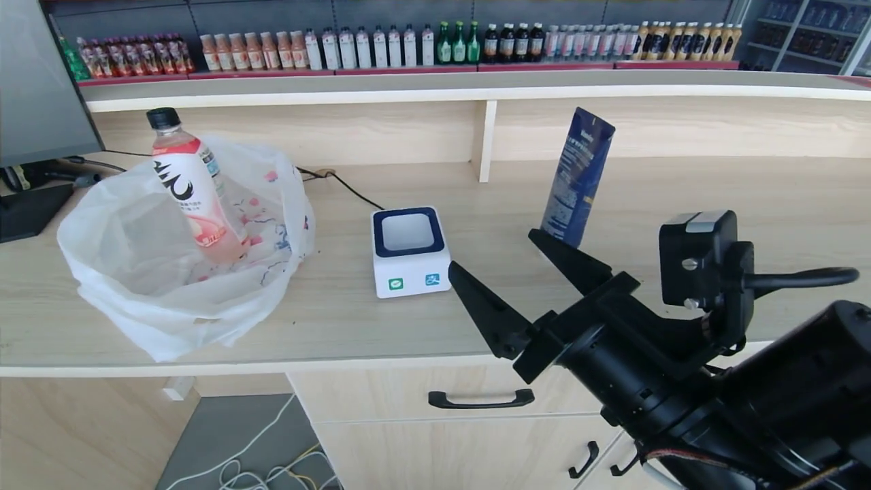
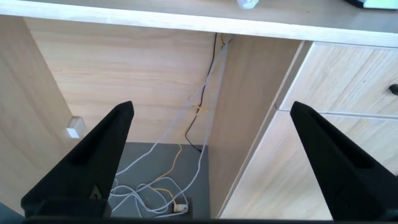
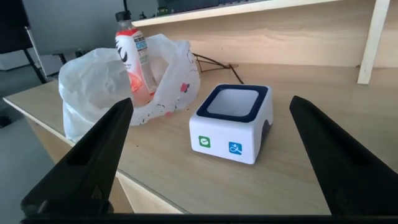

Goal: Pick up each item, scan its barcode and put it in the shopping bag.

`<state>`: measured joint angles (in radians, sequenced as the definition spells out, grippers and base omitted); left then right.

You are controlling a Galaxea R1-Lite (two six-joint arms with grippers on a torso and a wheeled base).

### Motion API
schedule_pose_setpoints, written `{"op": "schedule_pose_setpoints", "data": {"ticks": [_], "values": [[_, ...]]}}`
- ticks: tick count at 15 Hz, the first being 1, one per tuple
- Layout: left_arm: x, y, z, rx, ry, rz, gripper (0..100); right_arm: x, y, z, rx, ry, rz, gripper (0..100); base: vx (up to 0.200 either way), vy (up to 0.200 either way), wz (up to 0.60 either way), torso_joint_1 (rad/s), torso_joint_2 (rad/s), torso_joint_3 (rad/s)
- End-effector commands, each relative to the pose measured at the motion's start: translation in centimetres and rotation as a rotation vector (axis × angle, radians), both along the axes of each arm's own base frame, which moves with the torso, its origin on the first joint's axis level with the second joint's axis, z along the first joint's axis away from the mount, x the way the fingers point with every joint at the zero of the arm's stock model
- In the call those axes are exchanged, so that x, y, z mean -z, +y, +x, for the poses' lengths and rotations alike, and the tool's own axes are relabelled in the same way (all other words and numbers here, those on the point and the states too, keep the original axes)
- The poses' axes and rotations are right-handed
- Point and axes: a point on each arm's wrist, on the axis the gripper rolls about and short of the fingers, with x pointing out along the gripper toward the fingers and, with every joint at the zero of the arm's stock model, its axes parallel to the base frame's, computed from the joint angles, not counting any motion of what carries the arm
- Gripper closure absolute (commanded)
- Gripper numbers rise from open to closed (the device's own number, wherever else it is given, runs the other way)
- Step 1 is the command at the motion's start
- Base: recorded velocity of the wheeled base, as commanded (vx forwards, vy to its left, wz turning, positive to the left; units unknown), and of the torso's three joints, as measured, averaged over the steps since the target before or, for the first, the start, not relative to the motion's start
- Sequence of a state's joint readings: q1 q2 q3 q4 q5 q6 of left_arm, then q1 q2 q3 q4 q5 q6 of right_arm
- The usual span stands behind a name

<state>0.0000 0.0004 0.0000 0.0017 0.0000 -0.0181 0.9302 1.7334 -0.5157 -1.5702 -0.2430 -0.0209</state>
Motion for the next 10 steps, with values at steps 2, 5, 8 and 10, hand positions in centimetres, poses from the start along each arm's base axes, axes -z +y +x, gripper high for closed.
{"op": "schedule_pose_setpoints", "data": {"ticks": [2, 5, 8, 10], "values": [[0.0, 0.0, 0.0, 0.0, -0.001, 0.001, 0, 0.0, -0.6, -0.4, 0.0, 0.002, -0.004, 0, 0.0, -0.2, 0.0, 0.005, 0.0, 0.002], [0.0, 0.0, 0.0, 0.0, -0.002, 0.009, 0, 0.1, -1.0, -0.6, 0.01, 0.003, -0.013, 0, 0.0, -0.133, 0.0, 0.005, 0.0, 0.005], [0.0, 0.0, 0.0, 0.0, -0.002, 0.015, 0, -0.8, -0.7, -0.2, 0.049, -0.026, 0.007, 0, 0.0, 0.0, 0.0, 0.0, 0.0, 0.0], [0.0, 0.0, 0.0, 0.0, -0.002, 0.015, 0, -2.3, -0.5, 0.8, 0.118, -0.03, 0.029, 0, 0.0, 0.0, 0.0, 0.0, 0.0, 0.0]]}}
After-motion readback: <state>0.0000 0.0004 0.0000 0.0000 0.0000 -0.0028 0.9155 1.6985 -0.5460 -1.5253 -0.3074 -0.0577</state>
